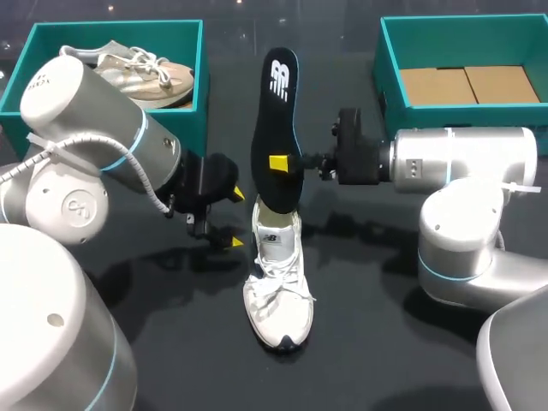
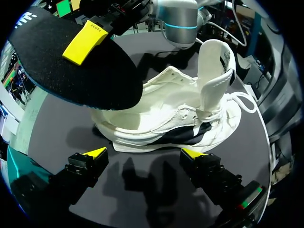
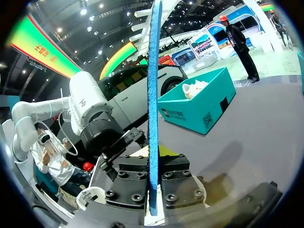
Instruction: Take the shoe out of the shoebox, open the shoe tongue, remove and reinsert the insole, then place the shoe into the shoebox
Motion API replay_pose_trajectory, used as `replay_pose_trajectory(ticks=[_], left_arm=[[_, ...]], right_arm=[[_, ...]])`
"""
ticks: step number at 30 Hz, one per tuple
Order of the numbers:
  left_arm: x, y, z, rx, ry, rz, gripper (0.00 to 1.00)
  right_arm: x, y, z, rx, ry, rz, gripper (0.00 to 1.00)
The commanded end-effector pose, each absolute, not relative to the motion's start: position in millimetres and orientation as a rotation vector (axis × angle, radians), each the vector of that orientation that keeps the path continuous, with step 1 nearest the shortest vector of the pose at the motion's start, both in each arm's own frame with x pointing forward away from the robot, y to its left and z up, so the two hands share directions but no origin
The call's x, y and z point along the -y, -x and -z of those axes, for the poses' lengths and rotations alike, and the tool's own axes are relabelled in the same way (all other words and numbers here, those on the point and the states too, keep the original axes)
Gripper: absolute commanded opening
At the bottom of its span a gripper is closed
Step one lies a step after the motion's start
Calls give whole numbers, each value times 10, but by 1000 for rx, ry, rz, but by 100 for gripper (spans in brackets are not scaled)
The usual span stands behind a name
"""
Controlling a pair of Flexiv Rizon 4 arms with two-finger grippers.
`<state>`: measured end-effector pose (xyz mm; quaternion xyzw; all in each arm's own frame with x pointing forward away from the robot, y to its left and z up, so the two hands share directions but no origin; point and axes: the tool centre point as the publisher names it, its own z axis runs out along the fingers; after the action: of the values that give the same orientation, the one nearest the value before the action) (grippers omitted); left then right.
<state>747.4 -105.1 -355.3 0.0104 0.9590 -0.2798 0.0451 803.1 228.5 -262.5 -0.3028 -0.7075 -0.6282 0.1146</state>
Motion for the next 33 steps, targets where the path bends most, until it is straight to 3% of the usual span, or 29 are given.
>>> replay_pose_trajectory(ticks=[1,33], left_arm=[[1061,-7479,3589,-2922,-32,860,100],[1104,-7576,3580,-2893,-33,884,100]], right_arm=[[-2289,-8036,2642,2053,874,1848,0],[-2310,-7986,2695,1915,793,1902,0]])
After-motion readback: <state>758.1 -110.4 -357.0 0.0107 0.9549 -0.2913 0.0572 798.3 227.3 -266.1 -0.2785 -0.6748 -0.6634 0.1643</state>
